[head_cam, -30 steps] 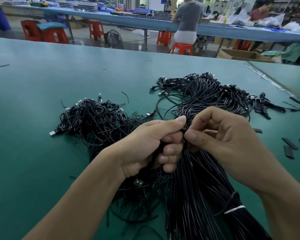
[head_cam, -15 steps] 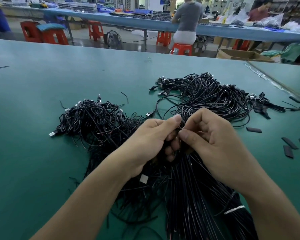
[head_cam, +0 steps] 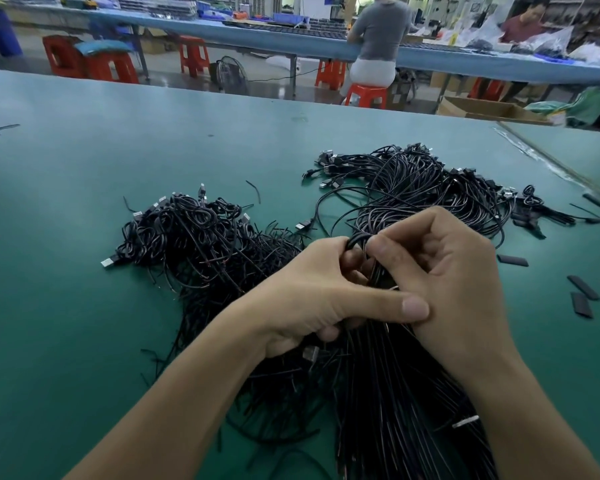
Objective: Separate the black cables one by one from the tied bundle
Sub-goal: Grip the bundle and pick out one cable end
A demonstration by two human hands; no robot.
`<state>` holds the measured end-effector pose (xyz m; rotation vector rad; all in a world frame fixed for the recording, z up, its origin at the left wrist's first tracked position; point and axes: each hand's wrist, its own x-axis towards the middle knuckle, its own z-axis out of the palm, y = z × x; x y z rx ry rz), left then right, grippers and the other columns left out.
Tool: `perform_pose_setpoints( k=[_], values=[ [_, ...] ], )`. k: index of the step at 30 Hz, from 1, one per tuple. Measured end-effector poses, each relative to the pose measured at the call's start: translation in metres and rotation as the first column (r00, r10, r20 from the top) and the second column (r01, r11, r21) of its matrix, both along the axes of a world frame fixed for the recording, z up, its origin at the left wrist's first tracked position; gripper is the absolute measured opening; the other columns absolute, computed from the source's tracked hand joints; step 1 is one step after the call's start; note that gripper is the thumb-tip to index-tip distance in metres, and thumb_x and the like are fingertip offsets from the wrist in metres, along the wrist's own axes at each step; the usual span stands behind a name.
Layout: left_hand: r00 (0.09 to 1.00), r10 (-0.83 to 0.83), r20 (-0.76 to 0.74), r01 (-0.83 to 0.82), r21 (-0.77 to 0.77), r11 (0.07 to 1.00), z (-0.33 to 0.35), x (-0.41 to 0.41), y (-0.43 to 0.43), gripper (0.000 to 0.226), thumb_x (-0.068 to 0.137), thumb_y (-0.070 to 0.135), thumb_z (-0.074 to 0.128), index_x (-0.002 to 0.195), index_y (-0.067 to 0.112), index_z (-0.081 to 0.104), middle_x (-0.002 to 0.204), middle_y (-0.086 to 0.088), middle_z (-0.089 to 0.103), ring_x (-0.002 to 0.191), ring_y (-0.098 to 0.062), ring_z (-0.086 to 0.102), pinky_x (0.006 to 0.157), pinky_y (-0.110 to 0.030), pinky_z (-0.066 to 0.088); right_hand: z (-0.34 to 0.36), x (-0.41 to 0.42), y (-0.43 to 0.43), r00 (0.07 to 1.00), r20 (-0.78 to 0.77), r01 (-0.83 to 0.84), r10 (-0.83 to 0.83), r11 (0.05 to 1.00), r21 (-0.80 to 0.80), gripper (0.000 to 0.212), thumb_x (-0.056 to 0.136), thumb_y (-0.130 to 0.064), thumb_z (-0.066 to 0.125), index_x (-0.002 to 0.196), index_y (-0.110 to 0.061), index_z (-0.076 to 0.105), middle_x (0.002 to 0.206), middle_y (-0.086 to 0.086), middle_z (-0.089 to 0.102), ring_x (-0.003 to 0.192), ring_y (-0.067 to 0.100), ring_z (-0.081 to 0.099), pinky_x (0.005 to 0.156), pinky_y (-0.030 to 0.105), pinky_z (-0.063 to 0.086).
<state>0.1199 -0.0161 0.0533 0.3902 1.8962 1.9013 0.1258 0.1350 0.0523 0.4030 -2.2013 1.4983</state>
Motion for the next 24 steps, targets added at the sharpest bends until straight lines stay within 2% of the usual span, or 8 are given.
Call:
perform_pose_setpoints(
  k=[4, 7, 9, 12, 15, 18, 21, 24],
  values=[
    [0.997, 0.041, -0.068, -0.048, -0.115, 0.992, -0.006, -0.004, -0.001, 0.027, 0.082, 0.011, 0.08, 0.094, 0.006, 0.056, 0.056, 0.011, 0.047, 0.039, -0.001, 0.038, 0.033, -0.014, 0.027, -0.004, -0.004, 0.003, 0.994, 0.108, 0.016, -0.015, 1.0, -0.01, 0.01, 0.087, -0.023, 0.075, 0.084, -0.028, 0.066, 0.075, -0.007, 0.074, 0.064, 0.01, 0.069, 0.063, 0.033, 0.055],
    [0.956, 0.29, -0.034, -0.292, -0.135, 0.947, -0.009, -0.012, -0.007, 0.027, 0.098, 0.019, 0.061, 0.076, 0.02, 0.045, 0.045, 0.015, 0.04, 0.037, -0.002, 0.033, 0.032, -0.015, 0.026, -0.006, -0.002, 0.006, 0.953, 0.304, -0.022, 0.015, 1.0, 0.02, 0.031, 0.081, -0.059, 0.063, 0.089, -0.03, 0.064, 0.075, -0.006, 0.075, 0.063, 0.01, 0.071, 0.062, 0.034, 0.051],
    [0.897, 0.439, 0.053, -0.441, 0.014, 0.898, -0.009, -0.019, -0.016, 0.026, 0.102, 0.021, 0.055, 0.08, 0.019, 0.042, 0.045, 0.012, 0.038, 0.035, -0.003, 0.028, 0.03, -0.016, 0.022, -0.006, -0.001, 0.006, 0.932, 0.363, -0.074, -0.003, 0.977, 0.2, 0.032, 0.078, -0.065, 0.063, 0.086, -0.033, 0.064, 0.074, -0.011, 0.073, 0.061, 0.006, 0.068, 0.058, 0.027, 0.05],
    [0.832, 0.545, 0.103, -0.554, 0.178, 0.813, -0.008, -0.025, -0.022, 0.027, 0.105, 0.023, 0.05, 0.083, 0.019, 0.034, 0.045, 0.011, 0.037, 0.034, -0.004, 0.024, 0.03, -0.015, 0.02, -0.009, 0.004, -0.002, 0.916, 0.4, -0.251, 0.032, 0.823, 0.509, 0.011, 0.083, -0.044, 0.073, 0.084, -0.034, 0.069, 0.075, -0.015, 0.069, 0.069, 0.0, 0.064, 0.065, 0.021, 0.054],
    [0.841, 0.527, 0.122, -0.541, 0.203, 0.816, -0.008, -0.024, -0.018, 0.031, 0.105, 0.038, 0.045, 0.082, 0.019, 0.039, 0.044, 0.01, 0.033, 0.033, -0.006, 0.024, 0.032, -0.017, 0.025, -0.016, 0.01, -0.014, 0.897, 0.441, -0.347, 0.042, 0.684, 0.642, 0.012, 0.084, -0.039, 0.073, 0.094, -0.033, 0.069, 0.087, -0.016, 0.061, 0.081, 0.004, 0.062, 0.078, 0.032, 0.056],
    [0.872, 0.483, 0.083, -0.49, 0.146, 0.859, -0.01, -0.02, -0.014, 0.049, 0.102, 0.053, 0.041, 0.065, 0.023, 0.046, 0.044, 0.007, 0.033, 0.034, -0.01, 0.028, 0.033, -0.021, 0.032, -0.022, 0.014, -0.024, 0.905, 0.423, -0.367, 0.05, 0.595, 0.715, 0.02, 0.085, -0.044, 0.07, 0.102, -0.034, 0.066, 0.091, -0.019, 0.046, 0.088, 0.004, 0.051, 0.075, 0.025, 0.047],
    [0.883, 0.464, 0.073, -0.47, 0.126, 0.874, -0.011, -0.018, -0.011, 0.059, 0.1, 0.059, 0.041, 0.05, 0.026, 0.041, 0.046, 0.007, 0.029, 0.036, -0.01, 0.025, 0.034, -0.022, 0.029, -0.026, 0.017, -0.029, 0.916, 0.394, -0.369, 0.081, 0.56, 0.742, 0.019, 0.088, -0.04, 0.067, 0.106, -0.035, 0.06, 0.094, -0.017, 0.043, 0.086, 0.002, 0.04, 0.065, 0.02, 0.036],
    [0.908, 0.413, 0.07, -0.419, 0.17, 0.892, -0.011, -0.017, -0.011, 0.057, 0.092, 0.068, 0.046, 0.052, 0.028, 0.036, 0.048, 0.009, 0.027, 0.037, -0.009, 0.02, 0.035, -0.018, 0.022, -0.025, 0.017, -0.029, 0.918, 0.383, -0.368, 0.108, 0.593, 0.716, 0.008, 0.092, -0.033, 0.064, 0.099, -0.033, 0.061, 0.097, -0.015, 0.048, 0.089, 0.005, 0.049, 0.072, 0.025, 0.047]
  ],
)
